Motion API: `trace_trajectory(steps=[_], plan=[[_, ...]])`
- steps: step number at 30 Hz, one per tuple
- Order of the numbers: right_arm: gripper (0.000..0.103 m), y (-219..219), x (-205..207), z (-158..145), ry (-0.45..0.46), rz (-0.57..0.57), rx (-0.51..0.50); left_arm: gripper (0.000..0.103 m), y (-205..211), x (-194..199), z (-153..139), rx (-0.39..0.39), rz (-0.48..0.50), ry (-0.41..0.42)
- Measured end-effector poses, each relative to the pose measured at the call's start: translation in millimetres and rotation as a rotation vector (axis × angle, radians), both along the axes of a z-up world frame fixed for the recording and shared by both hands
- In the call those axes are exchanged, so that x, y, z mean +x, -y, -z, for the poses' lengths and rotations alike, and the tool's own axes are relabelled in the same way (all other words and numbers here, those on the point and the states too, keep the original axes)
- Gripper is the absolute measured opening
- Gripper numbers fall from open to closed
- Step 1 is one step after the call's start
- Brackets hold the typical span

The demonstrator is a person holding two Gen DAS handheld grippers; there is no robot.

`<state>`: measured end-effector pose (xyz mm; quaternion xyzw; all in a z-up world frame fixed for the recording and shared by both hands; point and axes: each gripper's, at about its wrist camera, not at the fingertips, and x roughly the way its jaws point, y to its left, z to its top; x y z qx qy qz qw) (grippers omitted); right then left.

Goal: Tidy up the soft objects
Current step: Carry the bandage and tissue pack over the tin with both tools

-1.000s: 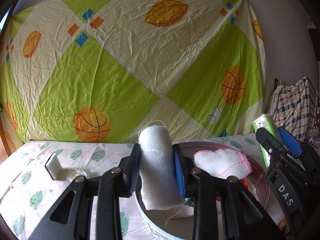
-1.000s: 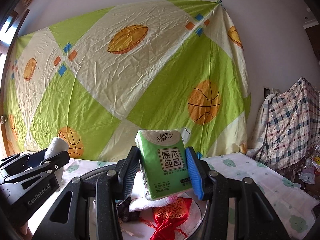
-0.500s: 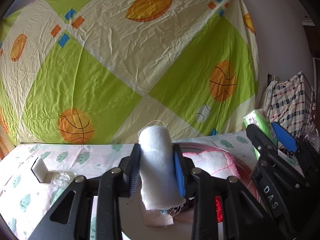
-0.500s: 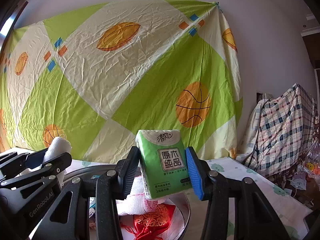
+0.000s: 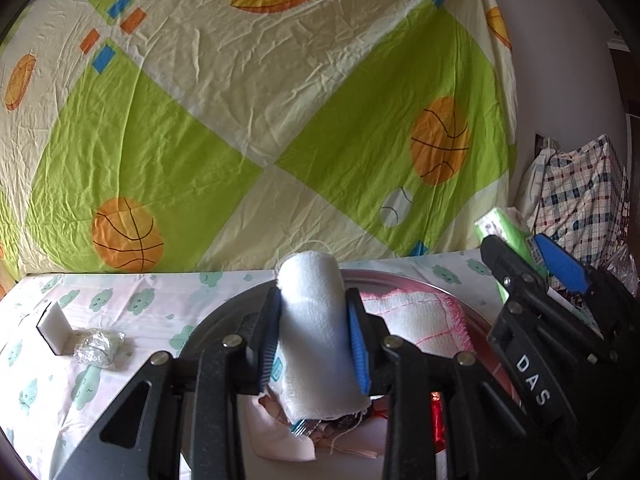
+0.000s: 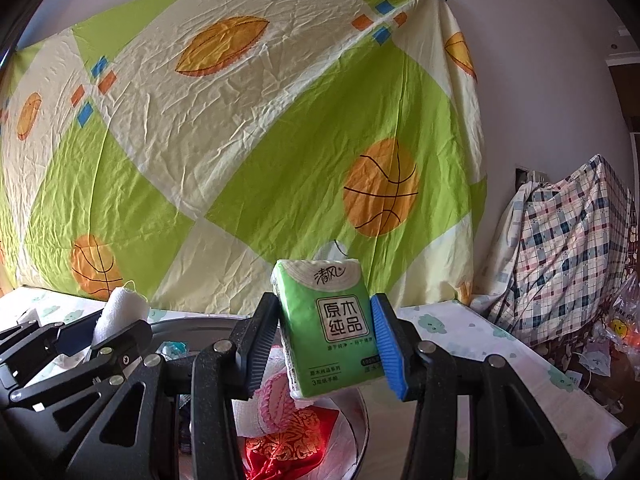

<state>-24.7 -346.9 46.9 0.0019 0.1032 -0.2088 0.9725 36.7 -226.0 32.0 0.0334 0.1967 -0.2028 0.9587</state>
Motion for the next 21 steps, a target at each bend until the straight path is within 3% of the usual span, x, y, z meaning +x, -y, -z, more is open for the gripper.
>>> trace_trajectory(steps=[13,21], plan=[[0.051,20,28,18,-0.149,-0.038,0.149,0.03,8,13,18,0.073,-0.03,-0.08],[0.051,20,37,27,-0.207,-0.043,0.163,0.03,9,15,21,0.109,-0.053,-0.087]])
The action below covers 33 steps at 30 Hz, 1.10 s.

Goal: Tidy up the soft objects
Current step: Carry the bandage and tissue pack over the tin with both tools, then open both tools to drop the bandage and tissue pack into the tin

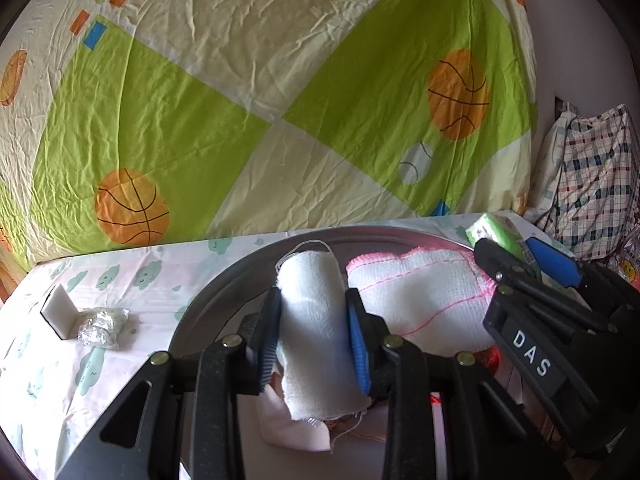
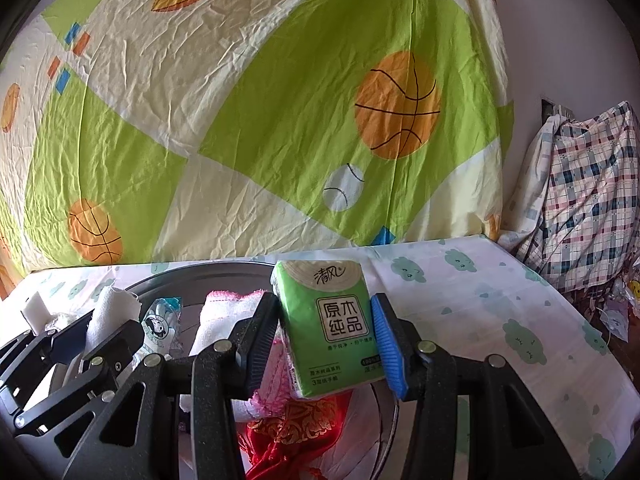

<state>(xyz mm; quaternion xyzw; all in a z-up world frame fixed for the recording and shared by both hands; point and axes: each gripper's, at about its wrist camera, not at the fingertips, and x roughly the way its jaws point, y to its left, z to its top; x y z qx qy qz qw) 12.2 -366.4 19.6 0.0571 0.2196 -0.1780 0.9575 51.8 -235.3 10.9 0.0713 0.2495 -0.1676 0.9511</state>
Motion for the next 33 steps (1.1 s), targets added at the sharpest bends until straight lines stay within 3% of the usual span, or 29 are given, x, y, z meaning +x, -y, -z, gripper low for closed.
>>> trace_trajectory(steps=[21,23,24,26,27,29,33], plan=[[0.052,-8,3,2,-0.034,-0.062,0.055,0.031,1,3,2,0.044,-0.034,-0.006],[0.055,-6,2,2,-0.027,-0.073,0.072,0.038,2,3,2,0.051,-0.031,-0.012],[0.058,-6,1,2,-0.017,-0.081,0.084,0.046,1,2,1,0.043,-0.027,-0.007],[0.073,-4,-2,0,0.005,-0.094,0.106,0.093,-3,-1,-2,0.012,-0.02,0.002],[0.076,-3,-5,-2,0.021,-0.096,0.112,0.1,-6,-5,-5,-0.008,-0.019,0.016],[0.084,-1,-12,-6,0.07,-0.089,0.122,0.103,-8,-13,-10,-0.023,-0.028,0.082],[0.085,6,-27,-11,0.152,-0.037,0.146,0.103,-11,-22,-15,-0.007,-0.053,0.165]])
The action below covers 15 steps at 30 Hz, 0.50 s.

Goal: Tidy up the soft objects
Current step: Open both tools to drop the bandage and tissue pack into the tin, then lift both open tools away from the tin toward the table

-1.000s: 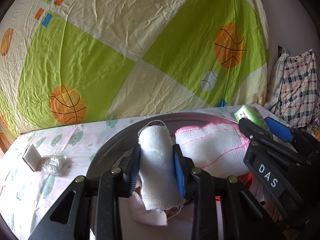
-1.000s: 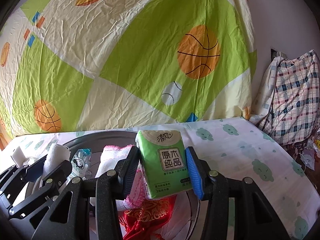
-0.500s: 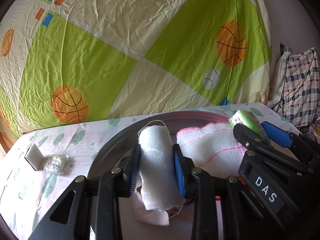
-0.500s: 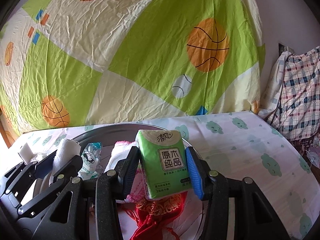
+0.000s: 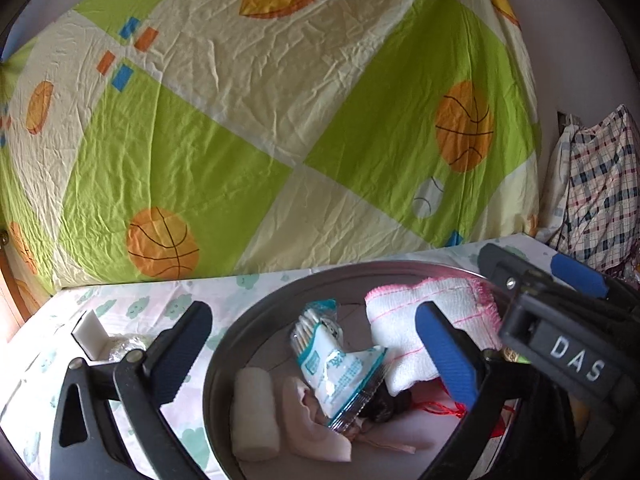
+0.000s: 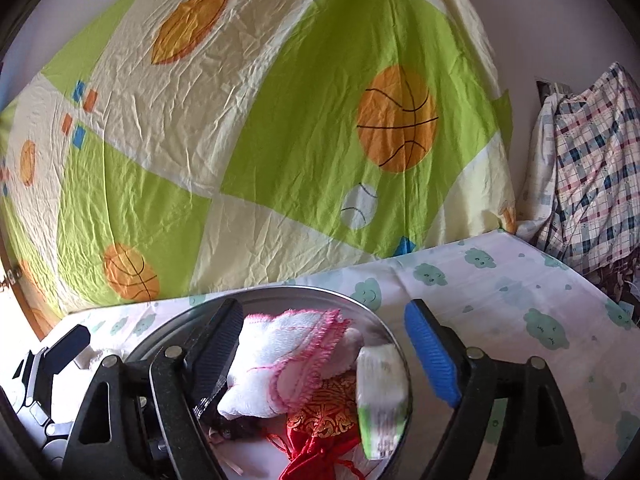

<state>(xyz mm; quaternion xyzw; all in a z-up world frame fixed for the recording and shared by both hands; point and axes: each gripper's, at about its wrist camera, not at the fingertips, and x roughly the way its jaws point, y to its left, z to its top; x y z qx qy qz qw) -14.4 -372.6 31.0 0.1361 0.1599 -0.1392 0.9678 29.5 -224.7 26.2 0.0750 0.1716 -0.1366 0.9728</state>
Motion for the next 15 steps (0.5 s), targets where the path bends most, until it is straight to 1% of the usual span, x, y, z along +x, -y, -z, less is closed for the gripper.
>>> trace_trajectory(steps=[2,5,8,11,13,15], plan=[[0.088,6,-8,-1,0.039,0.035,0.031,0.103,-5,1,-1,-0.028,-0.005,-0.003],[0.089,13,-18,-1,0.084,0.084,0.066,0.103,-14,4,-1,-0.06,-0.022,-0.016],[0.09,18,-24,-1,0.102,0.129,0.094,0.103,-20,5,1,-0.066,-0.038,-0.021],[0.09,18,-29,1,0.113,0.143,0.117,0.103,-24,4,1,-0.082,-0.039,-0.014],[0.09,12,-31,0,0.129,0.14,0.09,0.103,-27,2,1,-0.085,-0.042,-0.008],[0.09,2,-34,-2,0.149,0.157,0.022,0.103,-29,1,2,-0.085,-0.046,-0.003]])
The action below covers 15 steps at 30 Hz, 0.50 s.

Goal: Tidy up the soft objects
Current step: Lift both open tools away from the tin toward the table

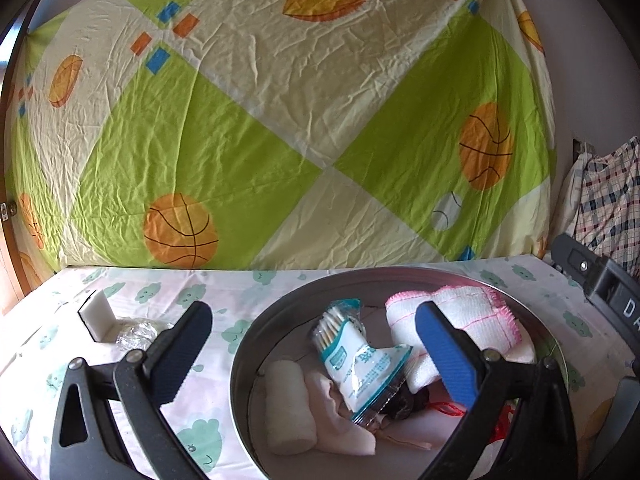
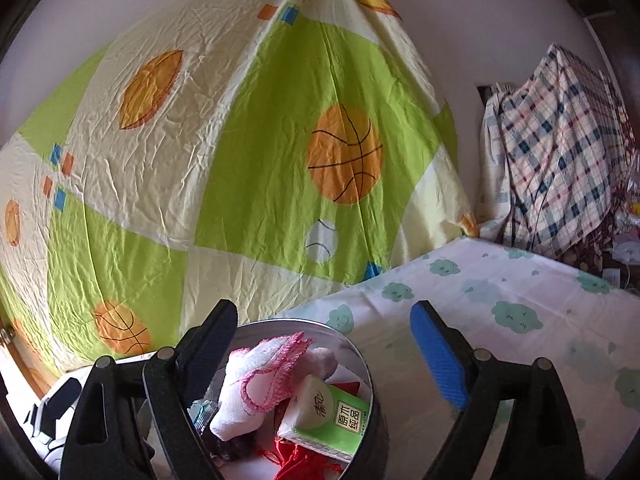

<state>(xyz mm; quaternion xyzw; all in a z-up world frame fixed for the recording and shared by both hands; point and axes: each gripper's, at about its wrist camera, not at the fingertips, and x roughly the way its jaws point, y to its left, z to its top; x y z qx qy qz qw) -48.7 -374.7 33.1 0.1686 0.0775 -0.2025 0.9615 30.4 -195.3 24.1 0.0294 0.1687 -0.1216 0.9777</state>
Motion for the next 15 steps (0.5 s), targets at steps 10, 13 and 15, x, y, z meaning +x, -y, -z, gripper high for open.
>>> trace_trajectory(steps=[10,13,15], plan=[[0.099,-61,-17,-7,0.11,0.039,-0.357,0.103,-26,-10,-2,-0.03,-0.071,0.073],[0.099,-64,-20,-8,0.122,0.043,-0.371,0.103,-35,-9,0,-0.033,-0.096,0.07],[0.099,-61,-22,-8,0.131,0.053,-0.355,0.103,-41,-8,2,-0.027,-0.111,0.065]])
